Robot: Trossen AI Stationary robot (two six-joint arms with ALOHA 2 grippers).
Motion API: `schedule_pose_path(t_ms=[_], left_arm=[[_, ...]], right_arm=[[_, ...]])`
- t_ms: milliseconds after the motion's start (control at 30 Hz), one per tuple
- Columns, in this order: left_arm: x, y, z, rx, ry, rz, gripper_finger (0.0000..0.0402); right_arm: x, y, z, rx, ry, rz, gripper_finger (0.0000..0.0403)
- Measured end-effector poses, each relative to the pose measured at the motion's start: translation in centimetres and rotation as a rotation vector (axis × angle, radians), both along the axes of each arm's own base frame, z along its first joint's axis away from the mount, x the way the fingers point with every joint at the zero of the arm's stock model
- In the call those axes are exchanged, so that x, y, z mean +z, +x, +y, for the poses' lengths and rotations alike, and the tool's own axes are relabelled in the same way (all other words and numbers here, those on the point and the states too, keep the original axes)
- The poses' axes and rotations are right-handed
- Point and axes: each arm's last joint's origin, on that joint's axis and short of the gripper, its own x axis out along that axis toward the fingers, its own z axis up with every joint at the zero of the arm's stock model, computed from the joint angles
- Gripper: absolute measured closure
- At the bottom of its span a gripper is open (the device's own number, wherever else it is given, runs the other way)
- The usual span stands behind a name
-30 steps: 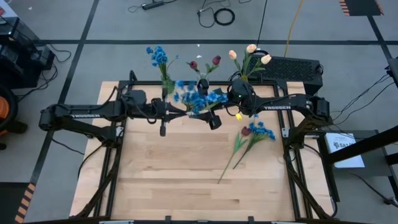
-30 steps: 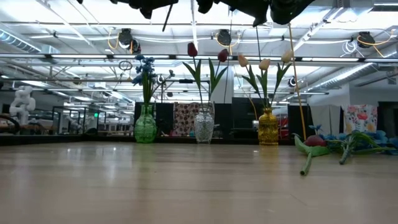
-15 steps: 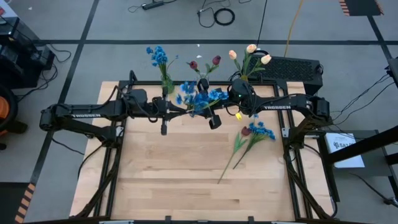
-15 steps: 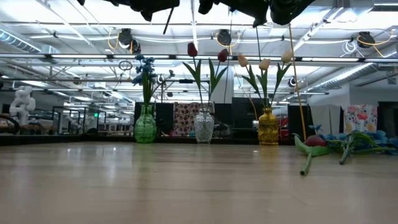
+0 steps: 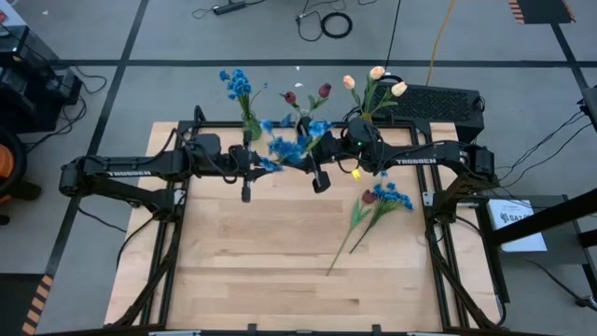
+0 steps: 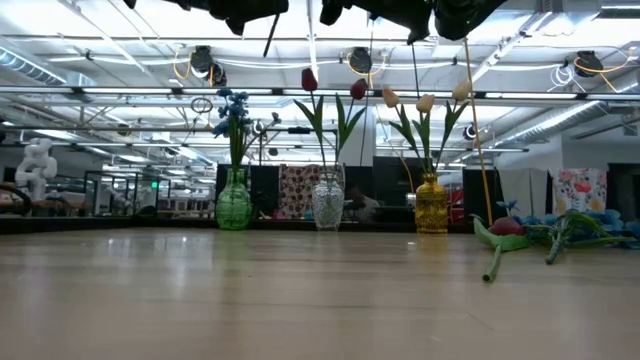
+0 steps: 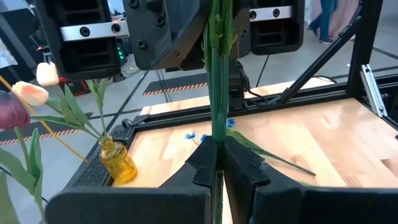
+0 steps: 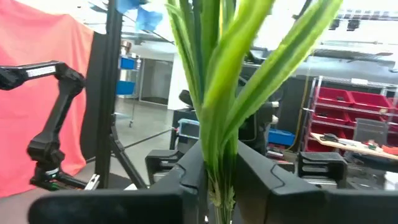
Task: Sort flowers into vase by color
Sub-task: Put the left blue flowers into the green vase
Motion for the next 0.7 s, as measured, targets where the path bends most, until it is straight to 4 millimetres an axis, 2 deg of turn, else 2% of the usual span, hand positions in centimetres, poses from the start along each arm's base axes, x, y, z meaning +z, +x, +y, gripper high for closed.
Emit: schedule_pose_path(t_ms=[300,400,700], left_arm=[[0.0,0.0,0.1,0.060,-0.019,0.004,0.0379],[0.0,-0.4,0.1,0.072,-0.044,0.014,0.0367],[0.4,-1.9,0.2,0.180,-0.083,0.041,0.0238]], right_arm=[[0.0,0.0,-0.2,-0.032,0.004,-0.001,0.0368],[-0.1,0.0,-0.5,-0.041,0.002,0.002,0.0368],[-0.1,-0.3,-1.8,-0.112,0.018,0.001,0.0369]])
